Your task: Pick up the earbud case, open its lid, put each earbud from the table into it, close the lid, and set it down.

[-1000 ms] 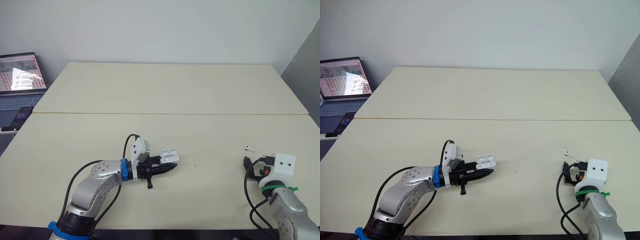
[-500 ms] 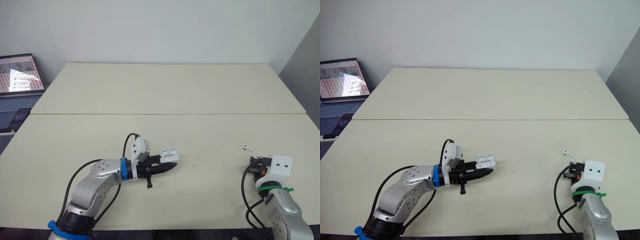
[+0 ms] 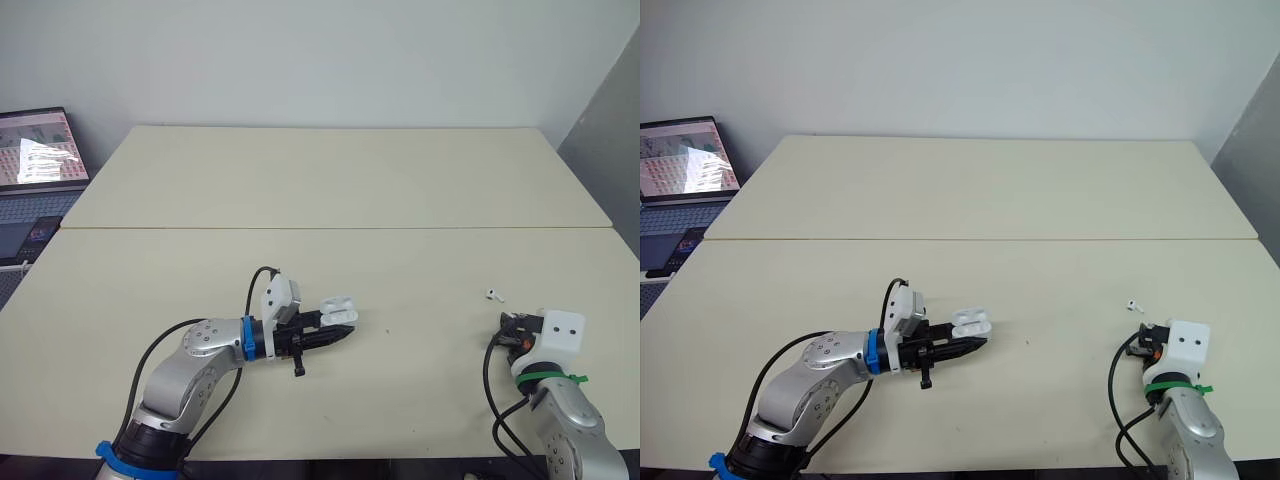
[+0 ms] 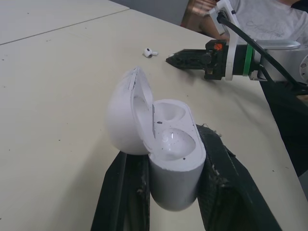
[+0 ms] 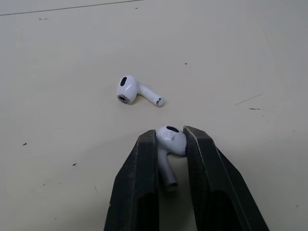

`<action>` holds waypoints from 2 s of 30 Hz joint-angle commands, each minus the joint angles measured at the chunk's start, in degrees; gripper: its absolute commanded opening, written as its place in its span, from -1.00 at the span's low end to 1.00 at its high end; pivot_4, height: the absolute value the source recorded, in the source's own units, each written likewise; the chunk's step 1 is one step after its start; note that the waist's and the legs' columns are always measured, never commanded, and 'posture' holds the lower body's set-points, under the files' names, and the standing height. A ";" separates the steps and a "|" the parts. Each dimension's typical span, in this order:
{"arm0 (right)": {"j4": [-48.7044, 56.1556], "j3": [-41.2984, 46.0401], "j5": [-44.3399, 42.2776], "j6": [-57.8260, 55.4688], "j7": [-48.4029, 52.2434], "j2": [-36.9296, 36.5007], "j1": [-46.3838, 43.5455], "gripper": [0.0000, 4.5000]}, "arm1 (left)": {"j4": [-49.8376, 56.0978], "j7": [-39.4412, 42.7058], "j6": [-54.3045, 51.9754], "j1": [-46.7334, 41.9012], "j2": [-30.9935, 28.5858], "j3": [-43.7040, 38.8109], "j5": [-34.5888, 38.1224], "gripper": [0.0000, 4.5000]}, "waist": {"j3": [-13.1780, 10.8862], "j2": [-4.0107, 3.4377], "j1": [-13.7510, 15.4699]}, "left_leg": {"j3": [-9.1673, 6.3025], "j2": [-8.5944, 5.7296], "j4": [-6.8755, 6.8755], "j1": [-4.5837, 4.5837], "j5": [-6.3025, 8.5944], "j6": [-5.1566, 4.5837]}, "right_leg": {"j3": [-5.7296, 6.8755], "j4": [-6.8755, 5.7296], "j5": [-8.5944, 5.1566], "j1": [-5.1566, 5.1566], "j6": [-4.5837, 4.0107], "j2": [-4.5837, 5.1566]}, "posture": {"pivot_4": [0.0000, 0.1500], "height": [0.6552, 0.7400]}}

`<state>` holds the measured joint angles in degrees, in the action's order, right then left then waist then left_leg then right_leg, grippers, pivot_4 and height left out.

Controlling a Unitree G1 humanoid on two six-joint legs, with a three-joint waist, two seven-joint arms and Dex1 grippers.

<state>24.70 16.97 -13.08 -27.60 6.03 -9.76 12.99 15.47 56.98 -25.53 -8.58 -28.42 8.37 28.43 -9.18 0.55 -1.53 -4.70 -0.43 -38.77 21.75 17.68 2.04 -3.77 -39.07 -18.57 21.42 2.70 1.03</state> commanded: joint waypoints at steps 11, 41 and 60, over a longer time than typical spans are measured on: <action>-1.11 0.43 -11.66 7.34 43.16 -30.93 1.86 -0.81 | 1.51 0.20 1.21 -0.05 0.10 0.23 0.03 -0.63 | -0.09 -0.10 -0.01 | 0.02 -0.03 -0.04 -0.02 0.01 -0.02 | 0.02 0.04 0.00 -0.08 0.00 -0.01 | 1.00 1.00; -29.37 -23.24 -3.09 42.19 84.71 -51.24 -16.07 -0.48 | 3.23 -2.90 3.31 1.90 0.19 -0.04 -1.11 -0.63 | -0.14 -0.02 0.11 | -0.01 -0.01 -0.15 -0.10 0.00 -0.01 | 0.02 0.02 0.00 -0.19 0.00 0.03 | 1.00 1.00; -3.51 -14.90 0.09 11.26 69.36 -61.52 -6.99 0.99 | 3.07 -1.91 3.10 1.74 -0.08 0.18 -1.19 -0.63 | -0.09 -0.03 0.59 | -0.04 0.01 -0.15 -0.08 0.00 -0.01 | 0.03 0.00 0.00 -0.15 0.00 0.02 | 1.00 1.00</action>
<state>17.42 0.33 -14.08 -12.52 77.64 -69.89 5.80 16.26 54.67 -23.22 -6.94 -28.38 8.68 26.71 -9.27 0.52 -0.94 -4.73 -0.43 -38.93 21.68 17.69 2.03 -3.74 -39.07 -18.56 21.27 2.70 1.05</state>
